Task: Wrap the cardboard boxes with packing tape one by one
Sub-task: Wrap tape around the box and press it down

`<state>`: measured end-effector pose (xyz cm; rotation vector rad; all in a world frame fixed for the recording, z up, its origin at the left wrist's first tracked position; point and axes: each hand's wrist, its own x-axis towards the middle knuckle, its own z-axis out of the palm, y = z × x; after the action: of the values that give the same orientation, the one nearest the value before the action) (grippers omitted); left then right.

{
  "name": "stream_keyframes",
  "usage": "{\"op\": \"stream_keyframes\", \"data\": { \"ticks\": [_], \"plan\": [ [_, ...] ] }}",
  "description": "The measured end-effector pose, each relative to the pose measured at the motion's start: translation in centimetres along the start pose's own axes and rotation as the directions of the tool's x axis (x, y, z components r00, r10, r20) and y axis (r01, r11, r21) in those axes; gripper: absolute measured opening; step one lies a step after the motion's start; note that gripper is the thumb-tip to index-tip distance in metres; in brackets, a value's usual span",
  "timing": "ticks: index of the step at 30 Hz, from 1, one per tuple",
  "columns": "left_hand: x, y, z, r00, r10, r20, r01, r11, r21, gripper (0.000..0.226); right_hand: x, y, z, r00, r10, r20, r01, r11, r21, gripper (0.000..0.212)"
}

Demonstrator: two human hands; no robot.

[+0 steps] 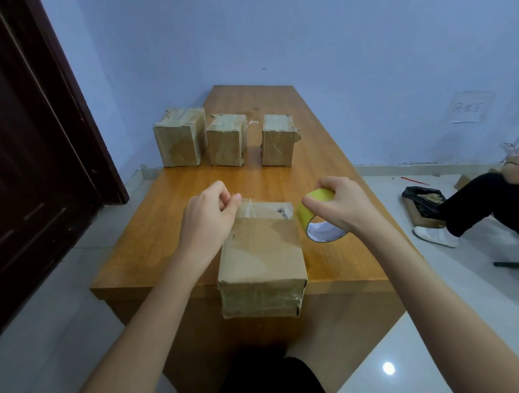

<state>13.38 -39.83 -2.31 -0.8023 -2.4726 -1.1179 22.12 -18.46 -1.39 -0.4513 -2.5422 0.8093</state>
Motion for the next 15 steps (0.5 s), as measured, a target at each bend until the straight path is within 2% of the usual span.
{"op": "stream_keyframes", "data": {
  "ticks": [6, 9, 11, 12, 15],
  "plan": [
    [0.0, -0.8, 0.5, 0.998, -0.068, 0.008, 0.068, 0.998, 0.007, 0.030, 0.4, -0.1, 0.6, 0.995, 0.023, 0.095, -0.010, 0.991, -0.130, 0.050],
    [0.1, -1.1, 0.5, 0.996, -0.089, 0.032, 0.089, 0.996, -0.022, 0.029, 0.6, -0.2, 0.5, 0.995, 0.021, 0.096, -0.001, 0.979, -0.204, 0.046],
    [0.0, -1.2, 0.6, 0.996, -0.079, 0.033, 0.080, 0.996, -0.035, 0.029, 0.8, -0.7, 0.3, 0.996, 0.021, 0.091, 0.002, 0.969, -0.245, 0.061],
    [-0.2, -1.2, 0.7, 0.996, -0.085, 0.028, 0.086, 0.995, -0.044, 0.029, 0.8, -0.8, 0.3, 0.996, 0.014, 0.087, 0.010, 0.963, -0.271, 0.061],
    [-0.5, -1.4, 1.1, 0.982, -0.185, 0.035, 0.188, 0.965, -0.185, 0.024, 0.9, -1.0, 0.2, 0.996, 0.031, 0.084, -0.004, 0.953, -0.303, 0.060]
  ]
}}
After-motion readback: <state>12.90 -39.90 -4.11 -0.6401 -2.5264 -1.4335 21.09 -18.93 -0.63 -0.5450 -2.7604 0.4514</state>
